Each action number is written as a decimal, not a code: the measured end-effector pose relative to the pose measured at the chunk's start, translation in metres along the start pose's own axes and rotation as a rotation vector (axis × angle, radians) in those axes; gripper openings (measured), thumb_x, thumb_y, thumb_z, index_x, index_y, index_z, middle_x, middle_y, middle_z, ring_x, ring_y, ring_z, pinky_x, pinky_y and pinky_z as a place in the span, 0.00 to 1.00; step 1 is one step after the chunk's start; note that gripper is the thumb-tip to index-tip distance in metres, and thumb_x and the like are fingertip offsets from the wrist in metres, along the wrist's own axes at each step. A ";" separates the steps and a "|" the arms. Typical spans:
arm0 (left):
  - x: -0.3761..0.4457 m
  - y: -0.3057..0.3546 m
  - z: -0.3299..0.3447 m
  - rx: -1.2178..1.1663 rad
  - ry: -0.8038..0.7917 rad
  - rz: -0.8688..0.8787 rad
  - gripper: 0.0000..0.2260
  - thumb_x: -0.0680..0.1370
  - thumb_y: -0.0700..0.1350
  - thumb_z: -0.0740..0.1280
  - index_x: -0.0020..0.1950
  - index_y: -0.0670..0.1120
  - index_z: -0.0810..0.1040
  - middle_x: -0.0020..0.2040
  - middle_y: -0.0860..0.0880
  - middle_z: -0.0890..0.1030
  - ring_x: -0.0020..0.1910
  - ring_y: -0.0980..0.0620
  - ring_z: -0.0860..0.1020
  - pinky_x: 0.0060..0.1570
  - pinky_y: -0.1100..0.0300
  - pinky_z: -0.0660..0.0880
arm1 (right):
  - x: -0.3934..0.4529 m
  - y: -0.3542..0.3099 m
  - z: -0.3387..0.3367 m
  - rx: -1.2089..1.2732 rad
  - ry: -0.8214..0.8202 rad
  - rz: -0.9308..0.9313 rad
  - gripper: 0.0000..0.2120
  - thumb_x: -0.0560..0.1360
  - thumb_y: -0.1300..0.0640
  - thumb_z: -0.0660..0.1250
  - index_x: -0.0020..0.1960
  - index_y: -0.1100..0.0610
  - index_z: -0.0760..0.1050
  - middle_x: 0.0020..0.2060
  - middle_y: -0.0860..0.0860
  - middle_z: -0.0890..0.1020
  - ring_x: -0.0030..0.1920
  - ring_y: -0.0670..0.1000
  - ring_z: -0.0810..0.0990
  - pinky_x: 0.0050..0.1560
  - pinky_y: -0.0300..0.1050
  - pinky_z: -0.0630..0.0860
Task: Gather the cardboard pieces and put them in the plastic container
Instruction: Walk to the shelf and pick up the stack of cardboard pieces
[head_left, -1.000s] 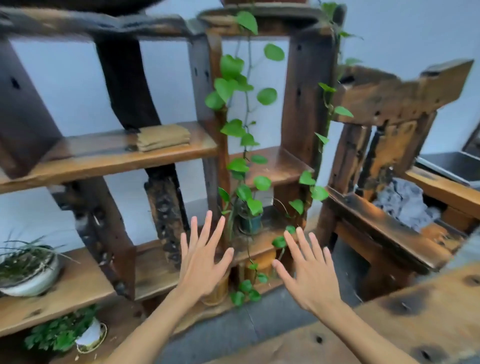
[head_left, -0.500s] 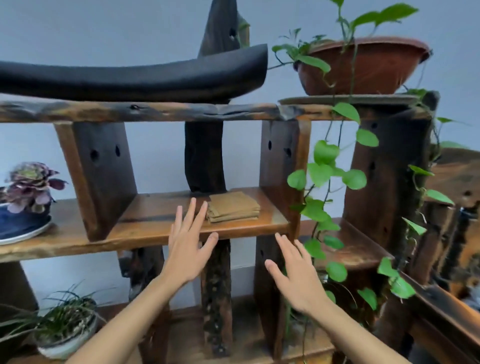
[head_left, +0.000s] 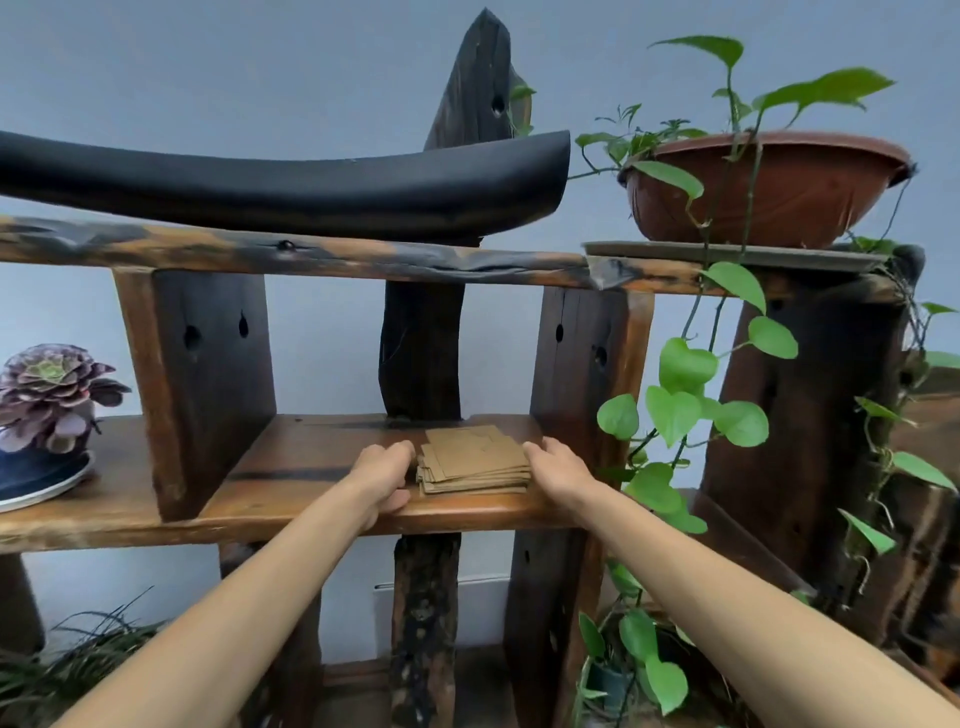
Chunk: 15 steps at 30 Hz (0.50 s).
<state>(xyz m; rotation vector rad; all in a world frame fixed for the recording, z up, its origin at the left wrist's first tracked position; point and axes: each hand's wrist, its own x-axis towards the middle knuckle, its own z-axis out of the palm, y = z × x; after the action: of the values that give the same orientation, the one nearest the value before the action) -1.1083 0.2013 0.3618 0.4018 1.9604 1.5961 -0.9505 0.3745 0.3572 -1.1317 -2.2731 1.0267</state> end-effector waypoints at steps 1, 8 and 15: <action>0.003 0.001 0.001 -0.016 0.004 -0.012 0.14 0.82 0.50 0.62 0.64 0.45 0.68 0.59 0.39 0.77 0.55 0.44 0.81 0.60 0.50 0.81 | 0.007 0.000 0.001 0.025 -0.023 0.022 0.30 0.83 0.45 0.53 0.80 0.59 0.60 0.78 0.57 0.66 0.76 0.59 0.65 0.75 0.51 0.62; 0.016 0.005 0.014 -0.037 0.034 -0.039 0.11 0.81 0.49 0.62 0.60 0.45 0.69 0.53 0.40 0.80 0.55 0.43 0.81 0.55 0.51 0.83 | 0.026 0.009 0.008 0.158 -0.075 0.067 0.24 0.81 0.44 0.56 0.66 0.59 0.77 0.49 0.52 0.79 0.53 0.54 0.79 0.63 0.53 0.77; 0.018 0.011 0.022 -0.011 0.023 -0.074 0.16 0.80 0.46 0.65 0.67 0.43 0.72 0.57 0.39 0.80 0.55 0.42 0.81 0.52 0.48 0.84 | 0.025 0.010 0.010 0.302 -0.041 0.157 0.14 0.81 0.51 0.61 0.57 0.58 0.80 0.44 0.54 0.80 0.41 0.53 0.81 0.45 0.47 0.85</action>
<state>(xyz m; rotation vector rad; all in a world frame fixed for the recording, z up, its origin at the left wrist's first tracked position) -1.1106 0.2308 0.3650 0.3036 1.9597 1.5712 -0.9664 0.3945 0.3439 -1.1801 -1.9951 1.4099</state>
